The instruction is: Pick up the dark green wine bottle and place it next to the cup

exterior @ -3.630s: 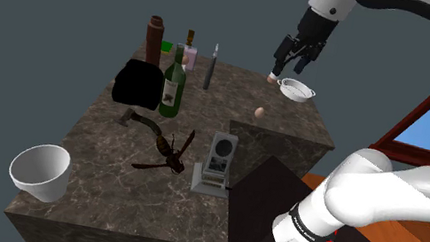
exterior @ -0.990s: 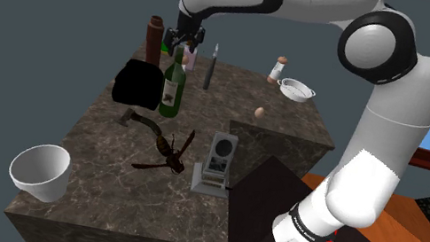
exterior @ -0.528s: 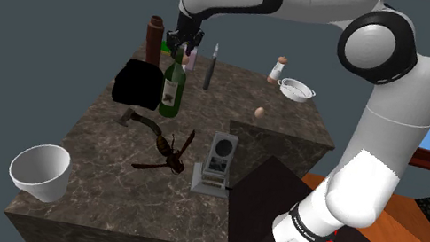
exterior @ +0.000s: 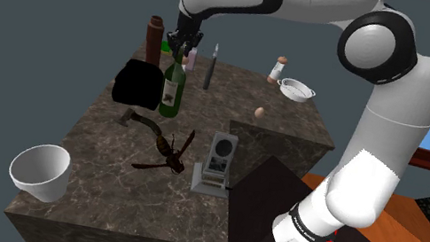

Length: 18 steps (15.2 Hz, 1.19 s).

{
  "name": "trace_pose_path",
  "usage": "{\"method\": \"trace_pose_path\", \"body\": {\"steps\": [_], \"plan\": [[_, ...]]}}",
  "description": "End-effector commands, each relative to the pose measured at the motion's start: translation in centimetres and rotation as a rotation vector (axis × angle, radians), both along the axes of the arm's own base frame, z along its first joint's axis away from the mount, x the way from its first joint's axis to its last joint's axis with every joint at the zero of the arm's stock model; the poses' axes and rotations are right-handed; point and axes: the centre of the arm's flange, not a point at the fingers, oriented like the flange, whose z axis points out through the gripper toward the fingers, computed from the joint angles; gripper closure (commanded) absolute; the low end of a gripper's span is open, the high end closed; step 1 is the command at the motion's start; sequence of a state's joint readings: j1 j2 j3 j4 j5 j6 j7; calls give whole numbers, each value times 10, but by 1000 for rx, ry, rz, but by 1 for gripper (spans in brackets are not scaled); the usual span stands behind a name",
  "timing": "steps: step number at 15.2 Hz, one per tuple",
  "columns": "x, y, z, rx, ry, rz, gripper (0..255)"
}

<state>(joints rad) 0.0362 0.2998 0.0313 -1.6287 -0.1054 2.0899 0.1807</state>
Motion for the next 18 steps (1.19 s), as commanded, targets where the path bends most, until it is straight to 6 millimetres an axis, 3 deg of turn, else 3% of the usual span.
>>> {"method": "trace_pose_path", "body": {"steps": [1,18], "plan": [[0,0,0,0,0,0,255],[0,0,90,0,0,0,255]]}}
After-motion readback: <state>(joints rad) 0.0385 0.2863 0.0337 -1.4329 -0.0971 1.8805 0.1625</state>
